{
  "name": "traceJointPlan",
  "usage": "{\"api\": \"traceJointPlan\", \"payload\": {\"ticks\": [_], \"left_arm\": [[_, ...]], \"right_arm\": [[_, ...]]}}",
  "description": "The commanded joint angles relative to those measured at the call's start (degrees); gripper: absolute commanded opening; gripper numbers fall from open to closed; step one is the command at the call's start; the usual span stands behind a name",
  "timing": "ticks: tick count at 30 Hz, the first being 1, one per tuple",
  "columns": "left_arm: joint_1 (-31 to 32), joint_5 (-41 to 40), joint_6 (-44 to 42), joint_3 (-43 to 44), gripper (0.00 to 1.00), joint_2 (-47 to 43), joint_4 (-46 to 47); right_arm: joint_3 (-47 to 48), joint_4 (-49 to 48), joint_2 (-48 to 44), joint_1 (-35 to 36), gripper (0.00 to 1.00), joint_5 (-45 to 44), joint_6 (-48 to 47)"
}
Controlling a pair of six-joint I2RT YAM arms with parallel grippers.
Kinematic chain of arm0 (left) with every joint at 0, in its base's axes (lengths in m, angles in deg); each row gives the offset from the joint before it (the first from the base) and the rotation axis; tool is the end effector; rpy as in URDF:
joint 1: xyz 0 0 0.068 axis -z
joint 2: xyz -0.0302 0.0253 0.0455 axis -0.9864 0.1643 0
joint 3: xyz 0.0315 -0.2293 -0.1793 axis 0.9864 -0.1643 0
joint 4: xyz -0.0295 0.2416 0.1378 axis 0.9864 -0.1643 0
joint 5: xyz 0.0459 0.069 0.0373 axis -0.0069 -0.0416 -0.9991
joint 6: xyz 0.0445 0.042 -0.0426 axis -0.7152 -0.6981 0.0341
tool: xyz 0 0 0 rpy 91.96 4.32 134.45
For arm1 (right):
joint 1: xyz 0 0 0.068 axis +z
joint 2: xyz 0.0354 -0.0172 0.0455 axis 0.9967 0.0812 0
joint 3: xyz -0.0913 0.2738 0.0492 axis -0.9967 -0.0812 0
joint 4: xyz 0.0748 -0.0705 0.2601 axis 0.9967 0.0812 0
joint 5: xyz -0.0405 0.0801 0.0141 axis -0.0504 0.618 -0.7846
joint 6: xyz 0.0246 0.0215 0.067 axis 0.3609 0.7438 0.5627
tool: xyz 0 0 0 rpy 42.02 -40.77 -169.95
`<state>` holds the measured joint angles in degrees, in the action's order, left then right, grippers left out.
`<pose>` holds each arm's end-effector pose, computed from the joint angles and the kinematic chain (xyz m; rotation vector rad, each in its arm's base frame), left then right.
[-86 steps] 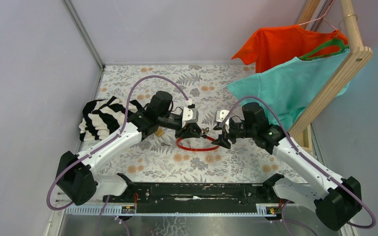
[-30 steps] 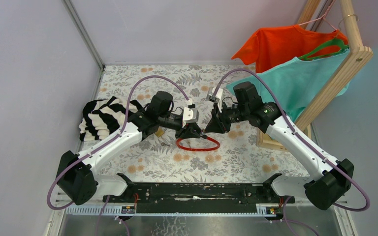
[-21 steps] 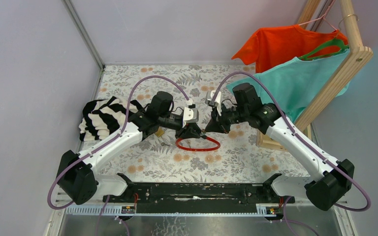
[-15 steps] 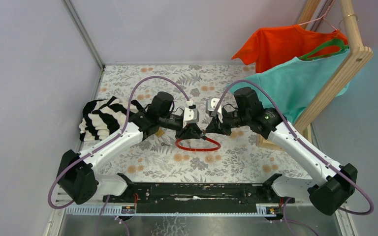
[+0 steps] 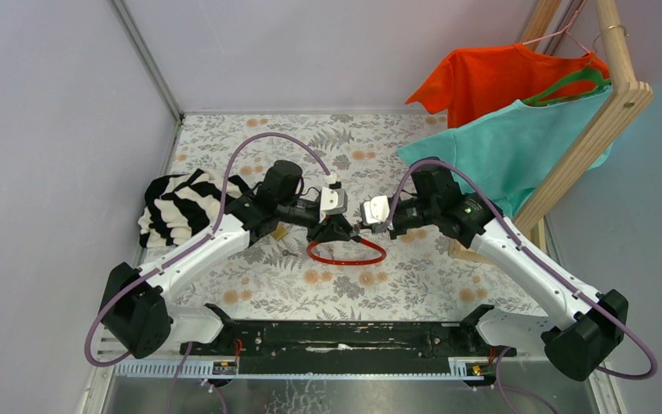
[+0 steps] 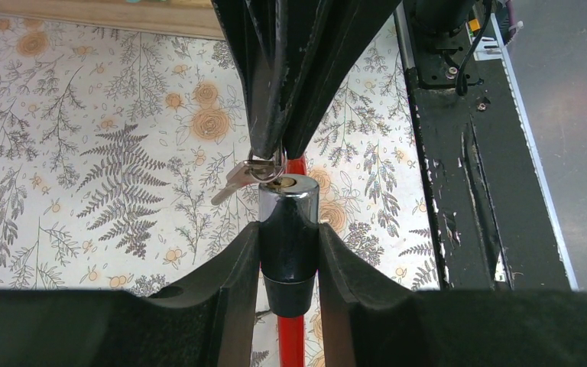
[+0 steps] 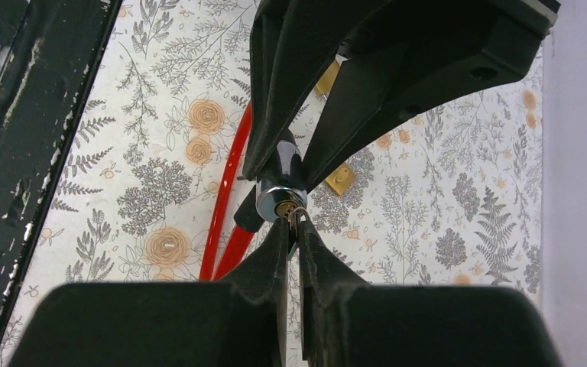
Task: Lock with the key
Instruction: Lock the lock.
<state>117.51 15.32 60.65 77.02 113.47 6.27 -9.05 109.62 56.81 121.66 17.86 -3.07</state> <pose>0.2169 -0.2245 0.2989 1.5027 1.4252 -1.0629 0.1972 0.1977 0.3450 -1.7550 1.0306 0.5517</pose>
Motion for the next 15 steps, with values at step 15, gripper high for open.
{"api": "traceJointPlan", "payload": {"ticks": [15], "left_arm": [[0.03, 1.07, -2.42, -3.48, 0.00, -0.78, -2.03]], "right_arm": [[5.64, 7.30, -0.88, -0.55, 0.00, -13.47, -6.83]]}}
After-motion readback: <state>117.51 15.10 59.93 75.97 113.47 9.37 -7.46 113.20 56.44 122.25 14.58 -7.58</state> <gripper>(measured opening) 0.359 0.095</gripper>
